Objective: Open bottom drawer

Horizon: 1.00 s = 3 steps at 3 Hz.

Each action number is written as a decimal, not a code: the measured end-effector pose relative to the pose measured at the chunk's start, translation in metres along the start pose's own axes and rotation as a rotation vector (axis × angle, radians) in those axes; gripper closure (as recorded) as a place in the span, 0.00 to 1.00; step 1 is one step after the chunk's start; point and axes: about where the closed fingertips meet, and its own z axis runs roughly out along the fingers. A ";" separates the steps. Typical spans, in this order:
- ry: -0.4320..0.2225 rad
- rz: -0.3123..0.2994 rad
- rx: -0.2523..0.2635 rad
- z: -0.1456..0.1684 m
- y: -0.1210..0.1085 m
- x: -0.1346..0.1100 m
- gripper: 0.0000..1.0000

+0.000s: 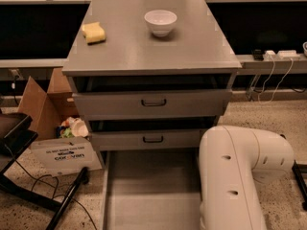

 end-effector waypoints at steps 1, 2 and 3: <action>0.000 0.000 0.000 0.000 0.000 0.000 0.00; 0.000 0.000 0.000 0.000 0.002 -0.004 0.00; -0.016 0.010 0.007 -0.004 0.004 -0.005 0.00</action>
Offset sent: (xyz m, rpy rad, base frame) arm -0.0190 -0.0019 0.0273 0.0695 -0.0831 -0.0075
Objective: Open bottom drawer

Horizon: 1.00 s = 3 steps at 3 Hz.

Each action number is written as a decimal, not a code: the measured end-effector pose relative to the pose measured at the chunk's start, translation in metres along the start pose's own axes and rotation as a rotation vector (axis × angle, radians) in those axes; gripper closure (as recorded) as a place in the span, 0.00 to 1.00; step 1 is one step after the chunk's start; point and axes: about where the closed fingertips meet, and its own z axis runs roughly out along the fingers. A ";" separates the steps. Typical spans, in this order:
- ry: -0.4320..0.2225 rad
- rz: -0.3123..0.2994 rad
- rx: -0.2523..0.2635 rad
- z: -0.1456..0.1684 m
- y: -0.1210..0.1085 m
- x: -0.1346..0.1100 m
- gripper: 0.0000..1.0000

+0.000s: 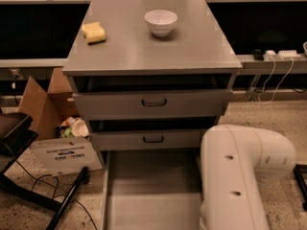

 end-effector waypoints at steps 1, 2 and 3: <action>-0.084 0.056 0.034 -0.042 0.030 0.021 0.00; -0.077 0.099 0.108 -0.102 0.099 0.065 0.00; -0.084 0.123 0.169 -0.147 0.152 0.081 0.00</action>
Offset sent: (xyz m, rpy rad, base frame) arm -0.1528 -0.0220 0.3427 -0.0785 -0.3922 -0.0093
